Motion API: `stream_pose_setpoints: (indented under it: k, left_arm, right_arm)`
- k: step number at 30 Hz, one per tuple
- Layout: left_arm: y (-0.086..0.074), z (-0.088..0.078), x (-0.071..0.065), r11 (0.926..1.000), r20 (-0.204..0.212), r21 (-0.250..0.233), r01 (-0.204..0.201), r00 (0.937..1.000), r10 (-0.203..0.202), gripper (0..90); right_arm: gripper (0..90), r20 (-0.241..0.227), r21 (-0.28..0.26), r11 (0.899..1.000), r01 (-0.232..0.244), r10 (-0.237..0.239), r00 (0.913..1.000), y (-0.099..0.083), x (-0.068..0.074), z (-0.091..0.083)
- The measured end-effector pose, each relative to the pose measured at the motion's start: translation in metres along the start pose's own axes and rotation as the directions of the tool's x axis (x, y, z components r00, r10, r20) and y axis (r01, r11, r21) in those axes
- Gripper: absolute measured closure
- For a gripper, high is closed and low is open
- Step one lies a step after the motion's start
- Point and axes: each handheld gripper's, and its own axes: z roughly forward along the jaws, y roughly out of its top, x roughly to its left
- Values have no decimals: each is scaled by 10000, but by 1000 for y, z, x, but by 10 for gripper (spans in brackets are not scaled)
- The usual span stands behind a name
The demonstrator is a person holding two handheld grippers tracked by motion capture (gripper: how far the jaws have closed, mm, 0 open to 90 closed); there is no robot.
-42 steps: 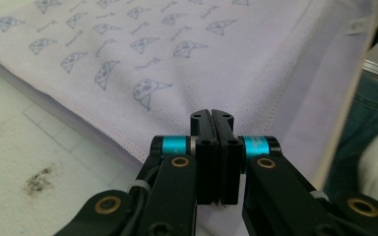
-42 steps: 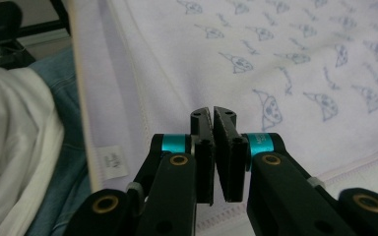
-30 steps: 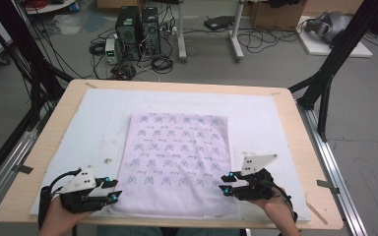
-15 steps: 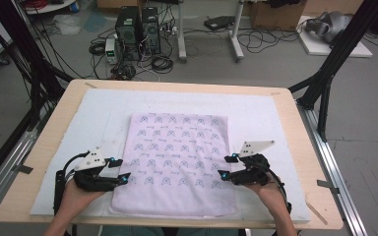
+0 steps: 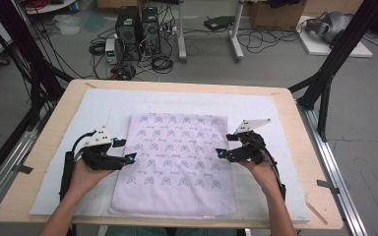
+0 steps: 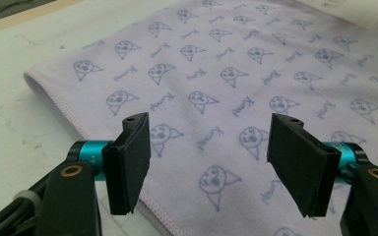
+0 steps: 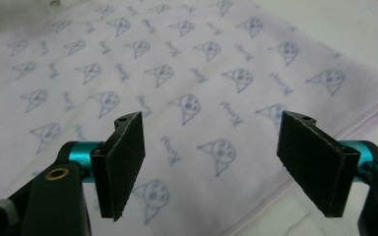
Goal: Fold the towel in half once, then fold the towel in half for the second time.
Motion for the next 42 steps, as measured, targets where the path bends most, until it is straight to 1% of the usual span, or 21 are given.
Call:
stream_pose_setpoints:
  k: [3,6,9,10,12,13,15,17,22,25,28,30,31,32,34,36,37,39,40,42]
  left_arm:
    - [2,2,6,9994,22,-187,295,9996,-295,335]
    - [3,1,11,9993,84,-137,340,9994,-339,341]
    - [5,0,14,9989,3,-226,400,9992,-401,341]
    - [5,-1,15,9986,-4,-282,447,9990,-448,341]
    - [5,-1,17,9981,9,-324,521,9986,-521,341]
    - [5,-1,17,9982,10,-339,496,9988,-496,342]
    - [5,-1,18,9977,21,-350,578,9983,-578,341]
    - [5,0,18,9982,42,-313,512,9987,-511,341]
    - [6,0,22,9973,11,-358,648,9979,-648,343]
    - [10,0,25,9985,-98,-135,528,9986,-529,342]
    - [20,-1,28,9992,-229,-157,358,9991,-362,342]
    - [29,-2,31,9997,-375,-101,216,9991,-220,342]
    - [31,-2,32,9997,-404,-171,198,9990,-205,343]
    - [35,-2,34,9995,-407,-252,197,9990,-207,346]
    - [41,-1,40,9997,-495,-149,178,9986,-185,351]
    - [47,1,49,9994,-602,-104,318,9977,-324,354]
    - [49,3,54,9991,-654,-99,411,9970,-417,354]
    - [54,6,64,9980,-696,-180,603,9957,-614,365]
    - [57,8,69,9979,-776,-111,632,9949,-639,383]
    - [60,13,79,9969,-936,-66,779,9925,-782,381]
  right_arm:
    - [249,-72,7,9998,-180,180,9998,4,-5,3]
    - [249,-74,128,9999,-61,62,10000,6,-6,5]
    - [247,-42,23,10000,-83,83,10000,9,-8,4]
    - [243,-88,-33,9999,-150,149,9998,9,-7,4]
    - [237,-30,18,10000,-17,17,10000,10,-5,4]
    - [237,-58,77,10000,15,-15,10000,10,-4,5]
    - [237,-52,136,9999,53,-52,10000,10,-3,5]
    - [237,-85,153,9999,-7,9,10000,10,-4,5]
    - [237,-124,133,9999,6,-5,9999,10,-7,6]
    - [237,-57,153,9999,7,-6,10000,13,-9,6]
    - [237,1,329,9994,52,-52,10000,19,-13,5]
    - [237,101,330,9993,151,-154,9998,25,-16,3]
    - [237,167,321,9994,151,-156,9997,29,-19,1]
    - [237,198,318,9994,123,-130,9997,32,-20,0]
    - [236,352,290,9994,201,-211,9992,38,-26,-2]
    - [219,533,398,9988,292,-313,9981,44,-32,-2]
    - [216,535,376,9988,303,-323,9980,46,-36,-1]
    - [206,640,526,9985,173,-207,9977,50,-46,1]
    - [193,631,577,9983,108,-145,9979,50,-51,3]
    - [195,692,437,9990,-117,86,9976,49,-59,6]
